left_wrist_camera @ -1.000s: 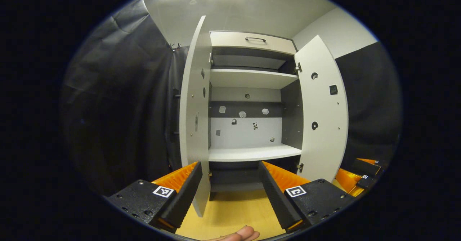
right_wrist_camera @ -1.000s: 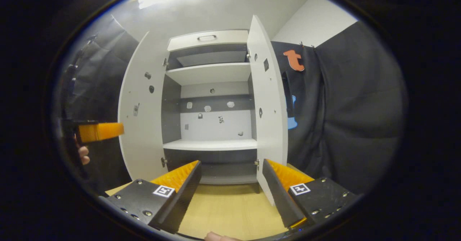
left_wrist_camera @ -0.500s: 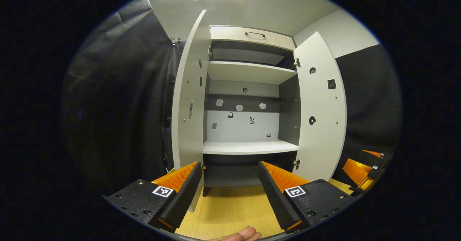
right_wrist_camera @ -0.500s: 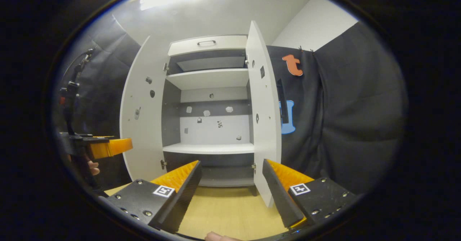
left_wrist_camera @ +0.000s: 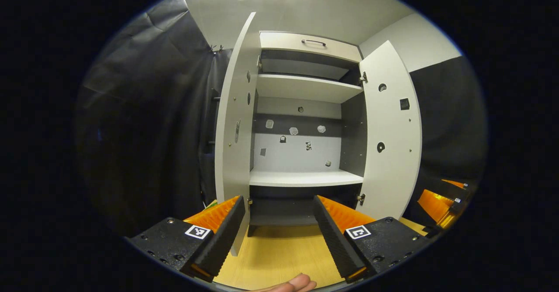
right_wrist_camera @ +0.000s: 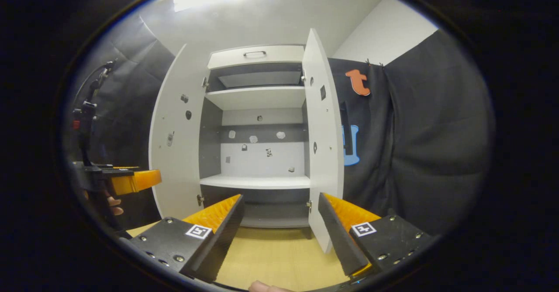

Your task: Open the right door of the double-door shoe cabinet with the right hand, and open the left door with the left hand.

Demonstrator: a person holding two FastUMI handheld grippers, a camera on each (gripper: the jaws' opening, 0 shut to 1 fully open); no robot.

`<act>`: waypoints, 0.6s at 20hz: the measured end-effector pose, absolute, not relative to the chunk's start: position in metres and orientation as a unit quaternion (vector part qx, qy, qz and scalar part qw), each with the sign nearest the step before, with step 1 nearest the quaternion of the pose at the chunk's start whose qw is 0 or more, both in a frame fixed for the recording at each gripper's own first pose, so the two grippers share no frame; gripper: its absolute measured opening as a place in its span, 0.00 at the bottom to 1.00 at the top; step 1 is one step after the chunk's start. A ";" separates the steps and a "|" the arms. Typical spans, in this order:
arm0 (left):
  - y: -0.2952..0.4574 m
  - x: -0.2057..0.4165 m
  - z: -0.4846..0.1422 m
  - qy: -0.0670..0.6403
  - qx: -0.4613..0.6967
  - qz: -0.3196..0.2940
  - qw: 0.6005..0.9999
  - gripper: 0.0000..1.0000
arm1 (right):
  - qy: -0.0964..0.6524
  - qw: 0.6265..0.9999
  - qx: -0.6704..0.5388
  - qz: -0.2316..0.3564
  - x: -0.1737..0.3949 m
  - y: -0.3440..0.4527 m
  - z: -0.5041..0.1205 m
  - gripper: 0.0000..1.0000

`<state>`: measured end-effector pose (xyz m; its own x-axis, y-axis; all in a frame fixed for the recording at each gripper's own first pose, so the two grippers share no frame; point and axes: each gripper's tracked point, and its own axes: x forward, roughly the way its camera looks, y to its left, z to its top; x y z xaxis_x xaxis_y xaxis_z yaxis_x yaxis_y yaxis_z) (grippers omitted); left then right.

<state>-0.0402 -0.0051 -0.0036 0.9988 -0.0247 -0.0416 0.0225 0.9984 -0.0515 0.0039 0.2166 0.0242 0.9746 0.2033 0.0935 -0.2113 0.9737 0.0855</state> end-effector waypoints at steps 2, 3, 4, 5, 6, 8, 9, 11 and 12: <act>-0.004 -0.042 -0.007 0.025 -0.009 -0.008 1.000 0.97 | -0.040 0.993 0.046 0.104 0.004 0.216 0.023 0.97; -0.006 -0.042 -0.007 0.025 -0.010 -0.011 1.000 0.96 | -0.042 0.993 0.044 0.104 0.003 0.216 0.024 0.97; -0.009 -0.042 -0.006 0.024 -0.015 -0.015 0.999 0.97 | -0.046 0.993 0.045 0.103 0.002 0.215 0.027 1.00; -0.009 -0.041 -0.005 0.021 -0.018 -0.015 0.999 0.97 | -0.048 0.992 0.047 0.103 -0.001 0.214 0.028 1.00; -0.007 -0.040 -0.006 0.022 -0.015 -0.011 1.000 0.96 | -0.049 0.992 0.049 0.104 -0.002 0.214 0.028 1.00; -0.005 -0.040 -0.007 0.024 -0.009 -0.006 1.000 0.96 | -0.050 0.992 0.046 0.105 -0.003 0.213 0.028 0.97; -0.005 -0.040 -0.005 0.024 -0.015 -0.008 1.000 0.96 | -0.051 0.992 0.045 0.105 -0.004 0.214 0.029 1.00; -0.006 -0.041 -0.002 0.020 -0.030 -0.012 0.999 0.97 | -0.054 0.992 0.047 0.106 -0.005 0.213 0.030 1.00; -0.004 -0.041 -0.002 0.017 -0.029 -0.009 0.999 0.96 | -0.055 0.992 0.048 0.107 -0.005 0.213 0.030 0.98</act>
